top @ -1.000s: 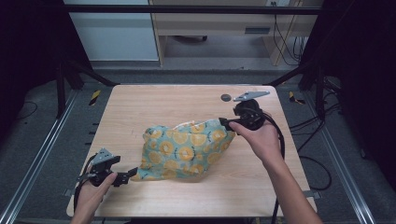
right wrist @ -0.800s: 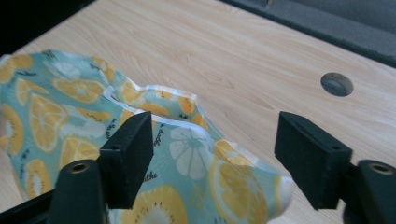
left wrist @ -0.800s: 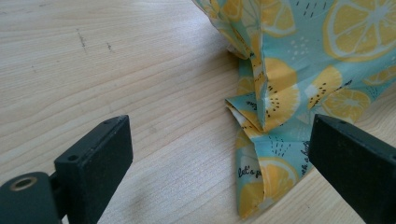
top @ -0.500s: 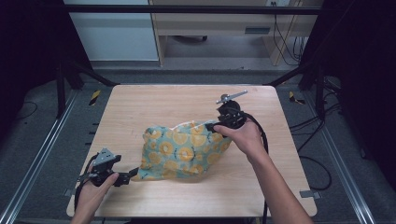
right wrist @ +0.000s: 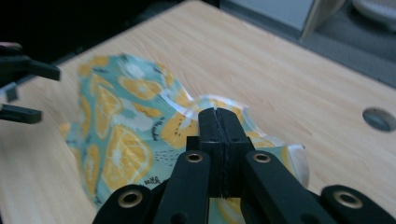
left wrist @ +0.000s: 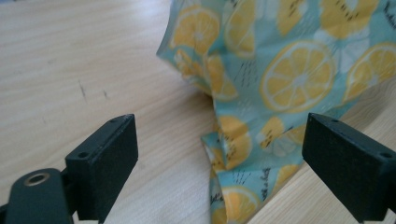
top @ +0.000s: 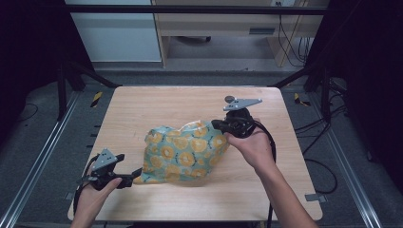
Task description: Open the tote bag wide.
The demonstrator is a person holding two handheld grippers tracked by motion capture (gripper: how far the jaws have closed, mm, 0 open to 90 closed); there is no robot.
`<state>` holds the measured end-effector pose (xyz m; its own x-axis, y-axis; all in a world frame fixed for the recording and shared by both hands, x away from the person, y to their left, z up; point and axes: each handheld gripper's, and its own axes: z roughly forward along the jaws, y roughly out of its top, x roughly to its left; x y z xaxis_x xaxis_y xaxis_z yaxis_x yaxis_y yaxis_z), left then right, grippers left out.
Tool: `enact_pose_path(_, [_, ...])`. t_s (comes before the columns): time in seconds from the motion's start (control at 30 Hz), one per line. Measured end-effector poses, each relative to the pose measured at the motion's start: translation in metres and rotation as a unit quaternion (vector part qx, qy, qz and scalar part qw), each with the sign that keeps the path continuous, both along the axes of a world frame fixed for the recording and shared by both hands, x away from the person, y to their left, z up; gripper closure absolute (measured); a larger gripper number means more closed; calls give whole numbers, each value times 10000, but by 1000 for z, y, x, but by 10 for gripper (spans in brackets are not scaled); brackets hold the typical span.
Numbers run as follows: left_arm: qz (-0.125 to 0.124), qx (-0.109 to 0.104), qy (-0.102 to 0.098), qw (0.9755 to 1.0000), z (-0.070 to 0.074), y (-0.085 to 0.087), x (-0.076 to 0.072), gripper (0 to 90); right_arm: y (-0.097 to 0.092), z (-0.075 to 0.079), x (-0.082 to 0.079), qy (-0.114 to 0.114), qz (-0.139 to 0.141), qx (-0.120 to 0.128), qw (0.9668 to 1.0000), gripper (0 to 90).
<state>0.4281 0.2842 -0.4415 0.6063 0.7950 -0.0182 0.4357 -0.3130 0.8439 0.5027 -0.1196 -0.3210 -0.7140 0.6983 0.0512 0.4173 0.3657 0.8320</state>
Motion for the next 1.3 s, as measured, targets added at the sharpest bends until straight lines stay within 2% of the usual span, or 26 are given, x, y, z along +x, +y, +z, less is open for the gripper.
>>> enact_pose_path(0.03, [-47,35,-43,10000,7,-3,0,119,-1,7,-9,-135,72,163,9998,900])
enact_pose_path(0.2, [-60,97,-126,9999,20,-8,2,153,-2,15,-30,-277,279,351,9986,900])
enact_pose_path(0.33, [-105,261,-196,9994,37,-12,9,200,-1,9,-48,-369,450,423,9974,900])
enact_pose_path(0.43, [-138,168,-194,9996,45,-13,13,214,-1,7,-53,-384,504,431,9971,900])
enact_pose_path(0.5, [-173,171,-221,9995,54,-15,18,261,-2,3,-58,-398,570,423,9967,900])
enact_pose_path(0.7, [-275,411,-236,9985,78,-26,39,346,-3,-2,-62,-426,623,371,9965,900])
enact_pose_path(0.73, [-311,487,-251,9980,82,-28,42,357,-4,-3,-63,-429,631,384,9963,900])
enact_pose_path(0.77, [-381,690,-233,9966,86,-30,49,379,-5,-4,-63,-437,631,382,9963,900])
enact_pose_path(0.97, [-362,769,-56,9964,82,-29,63,410,-11,-5,-63,-417,592,409,9965,900])
enact_pose_path(1.2, [-432,891,291,9947,58,-32,74,420,-12,-4,-60,-402,576,455,9965,900])
enact_pose_path(1.3, [-531,850,431,9940,48,-38,80,410,-12,-4,-59,-404,579,446,9965,899])
